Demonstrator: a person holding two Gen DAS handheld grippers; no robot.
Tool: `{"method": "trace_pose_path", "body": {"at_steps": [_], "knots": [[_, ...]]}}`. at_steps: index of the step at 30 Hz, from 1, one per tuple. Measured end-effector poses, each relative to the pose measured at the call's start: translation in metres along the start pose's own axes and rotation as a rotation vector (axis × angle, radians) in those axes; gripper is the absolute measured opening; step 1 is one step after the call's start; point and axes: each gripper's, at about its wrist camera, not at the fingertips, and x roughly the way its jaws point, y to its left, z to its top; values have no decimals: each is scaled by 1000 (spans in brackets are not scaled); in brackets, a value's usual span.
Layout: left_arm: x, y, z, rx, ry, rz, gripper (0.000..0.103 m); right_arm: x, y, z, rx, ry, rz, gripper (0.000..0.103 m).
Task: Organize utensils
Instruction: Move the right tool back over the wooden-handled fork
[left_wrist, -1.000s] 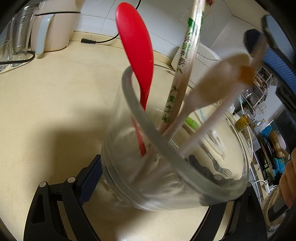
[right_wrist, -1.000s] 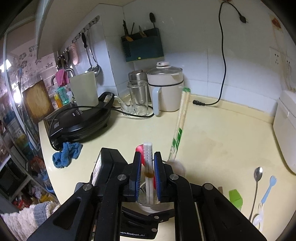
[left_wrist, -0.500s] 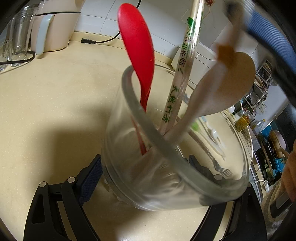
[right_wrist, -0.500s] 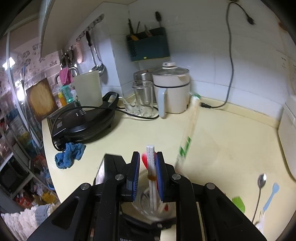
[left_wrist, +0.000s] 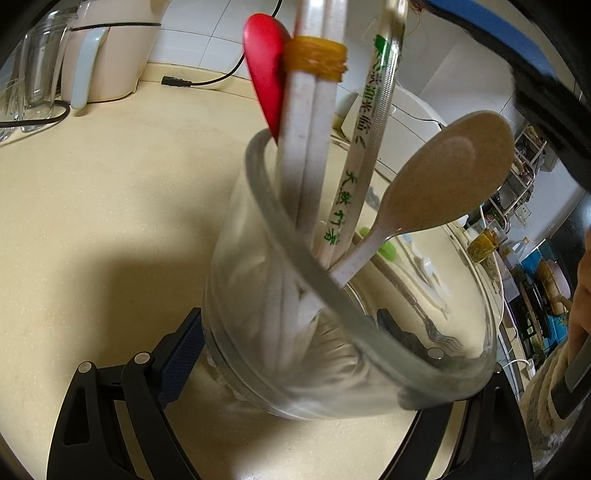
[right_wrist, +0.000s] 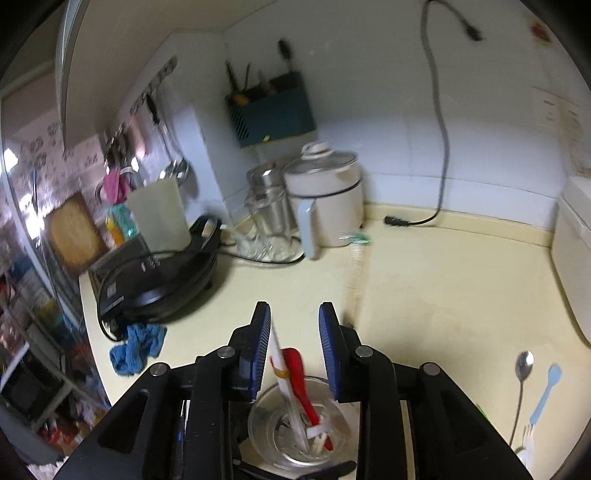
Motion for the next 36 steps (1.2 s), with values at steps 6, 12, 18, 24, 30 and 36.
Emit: {"method": "trace_pose_path", "body": {"at_steps": [6,12,18,24,30,36], "knots": [[0,0,0,0,0,1,91,-36,-17,-16,43,-61,-33,27],[0,0,0,0,0,1,91,-56,-38,-42,78,-45,-55,27],[0,0,0,2,0,2,91,-71,-71,-83,132,-12,-147,27],[-1,2,0,-1,0,-1,91,-79,-110,-126,204,87,-205,27],[-1,2,0,0,0,0,91,-88,-135,-156,237,160,-288,27],[-1,2,0,0,0,0,91,-96,-139,-166,209,185,-304,27]]}}
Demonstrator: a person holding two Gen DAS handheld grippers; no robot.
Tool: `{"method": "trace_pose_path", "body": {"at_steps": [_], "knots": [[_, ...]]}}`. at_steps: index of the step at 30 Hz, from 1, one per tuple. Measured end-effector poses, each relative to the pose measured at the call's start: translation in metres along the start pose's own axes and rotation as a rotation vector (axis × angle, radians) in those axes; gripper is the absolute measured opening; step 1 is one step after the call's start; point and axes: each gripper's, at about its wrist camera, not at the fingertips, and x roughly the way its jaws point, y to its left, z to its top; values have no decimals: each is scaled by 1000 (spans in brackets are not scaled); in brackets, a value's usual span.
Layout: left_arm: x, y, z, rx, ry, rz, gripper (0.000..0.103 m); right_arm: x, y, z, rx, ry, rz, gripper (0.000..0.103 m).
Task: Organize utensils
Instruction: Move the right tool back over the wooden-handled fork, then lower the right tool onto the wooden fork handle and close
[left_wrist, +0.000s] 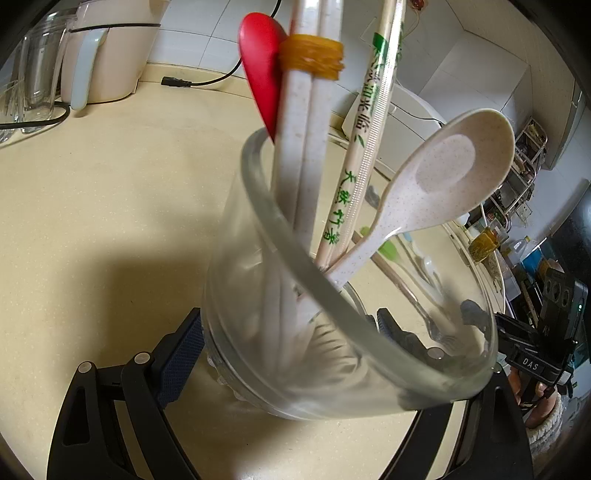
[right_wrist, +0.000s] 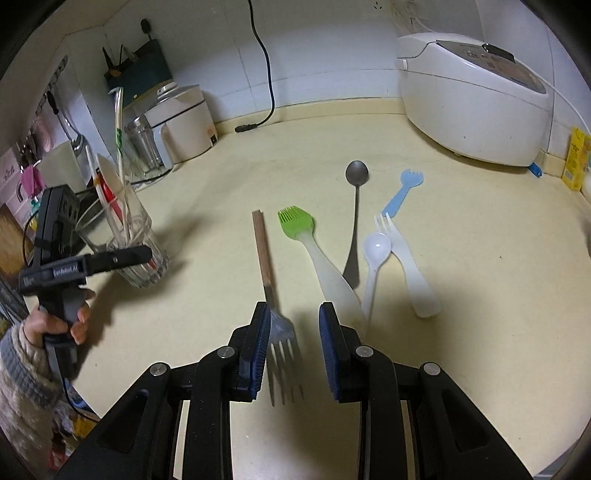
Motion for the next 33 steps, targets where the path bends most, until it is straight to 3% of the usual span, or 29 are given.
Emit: {"method": "trace_pose_path", "body": {"at_steps": [15,20,27,33], "knots": [[1,1,0,-1,0,-1,91,12,6,-8,-41,47,-2,27],[1,0,0,-1,0,-1,91,17,23,11,-104,33,12,27],[0,1,0,-1,0,-1,91,57,46,51,-173,71,41,27],[0,1,0,-1,0,-2,91,101,56,74,-209,135,-32,27]]}}
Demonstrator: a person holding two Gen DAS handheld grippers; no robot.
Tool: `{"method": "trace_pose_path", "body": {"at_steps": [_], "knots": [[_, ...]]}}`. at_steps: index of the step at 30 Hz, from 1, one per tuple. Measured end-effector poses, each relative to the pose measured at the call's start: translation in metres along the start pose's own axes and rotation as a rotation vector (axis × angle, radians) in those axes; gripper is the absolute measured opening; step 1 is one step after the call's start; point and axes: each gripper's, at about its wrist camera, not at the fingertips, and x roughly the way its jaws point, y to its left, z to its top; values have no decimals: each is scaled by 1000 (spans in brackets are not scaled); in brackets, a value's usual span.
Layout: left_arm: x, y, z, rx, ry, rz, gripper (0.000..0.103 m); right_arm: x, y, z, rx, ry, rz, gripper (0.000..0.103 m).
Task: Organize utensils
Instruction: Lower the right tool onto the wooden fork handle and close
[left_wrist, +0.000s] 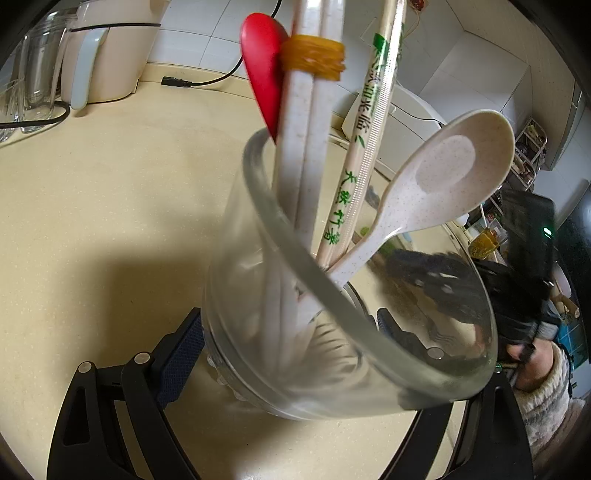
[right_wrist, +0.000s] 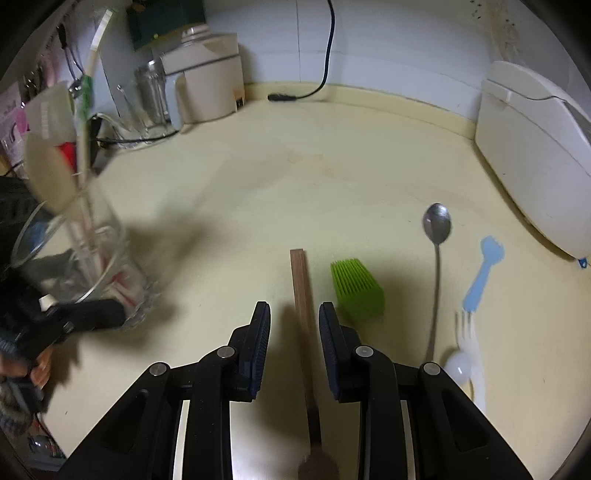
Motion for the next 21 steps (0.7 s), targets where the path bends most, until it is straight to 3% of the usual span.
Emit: {"method": "trace_pose_path", "body": {"at_steps": [5,21], "knots": [[0,0,0,0,0,0,91,26,2,10,-6,55,-19,27],[0,0,0,0,0,0,91,42,7,23,-32,7,-32,27]]}}
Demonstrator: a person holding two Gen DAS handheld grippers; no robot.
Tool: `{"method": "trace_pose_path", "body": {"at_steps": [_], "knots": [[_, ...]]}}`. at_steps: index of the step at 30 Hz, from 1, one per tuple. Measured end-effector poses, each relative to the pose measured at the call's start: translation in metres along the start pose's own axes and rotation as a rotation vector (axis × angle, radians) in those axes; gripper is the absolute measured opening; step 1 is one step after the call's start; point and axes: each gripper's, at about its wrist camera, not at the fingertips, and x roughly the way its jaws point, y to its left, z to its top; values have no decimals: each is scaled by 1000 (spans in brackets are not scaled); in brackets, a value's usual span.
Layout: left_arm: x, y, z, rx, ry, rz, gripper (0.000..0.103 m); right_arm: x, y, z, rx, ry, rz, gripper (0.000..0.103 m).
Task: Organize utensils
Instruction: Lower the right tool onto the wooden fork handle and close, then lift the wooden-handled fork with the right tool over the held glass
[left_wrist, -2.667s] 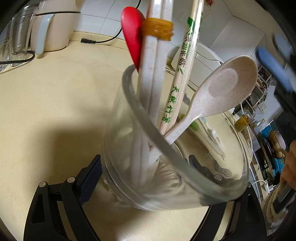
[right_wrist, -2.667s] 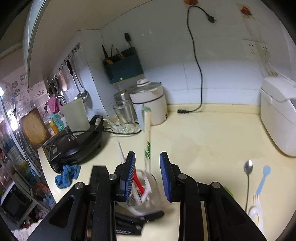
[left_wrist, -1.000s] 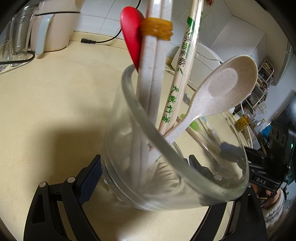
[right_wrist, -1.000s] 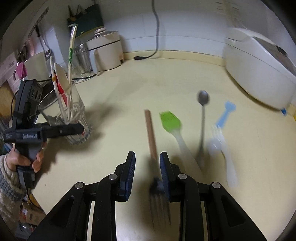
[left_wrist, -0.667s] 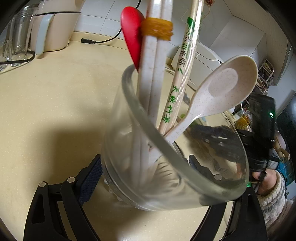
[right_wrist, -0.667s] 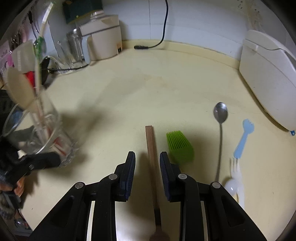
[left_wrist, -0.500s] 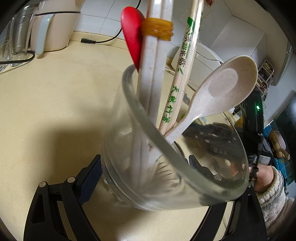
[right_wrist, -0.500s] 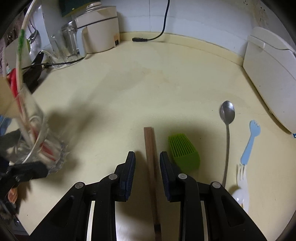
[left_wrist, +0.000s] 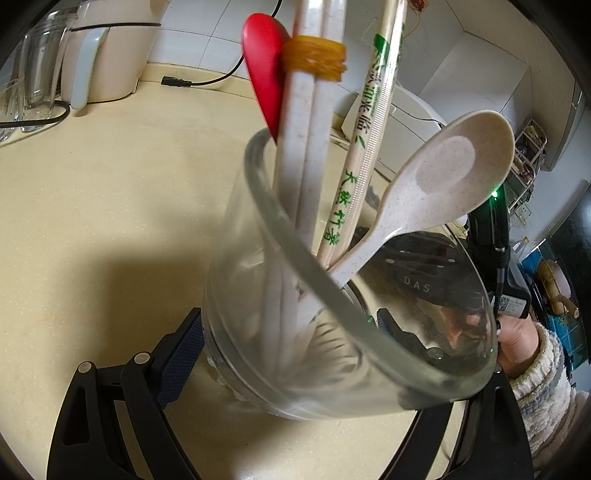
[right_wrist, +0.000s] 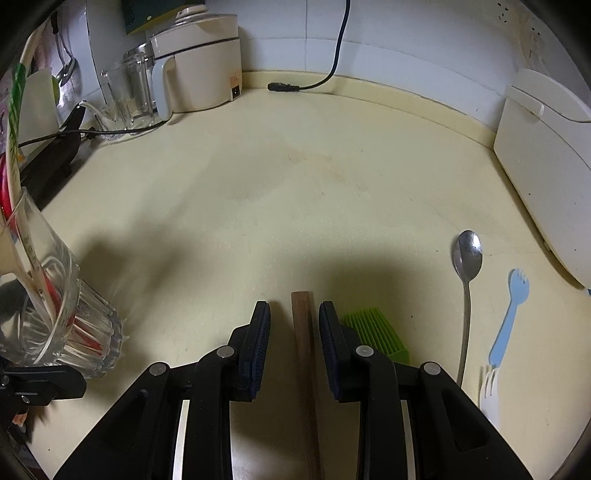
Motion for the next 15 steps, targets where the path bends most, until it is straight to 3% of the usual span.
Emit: {"method": "trace_pose_path", "body": {"at_steps": [3,15], "knots": [[0,0,0,0,0,0,91,-2,1,-5,-3,-34,-1,27],[0,1,0,0,0,0,91,-5,-3,-9,34,-37,30,11]]}}
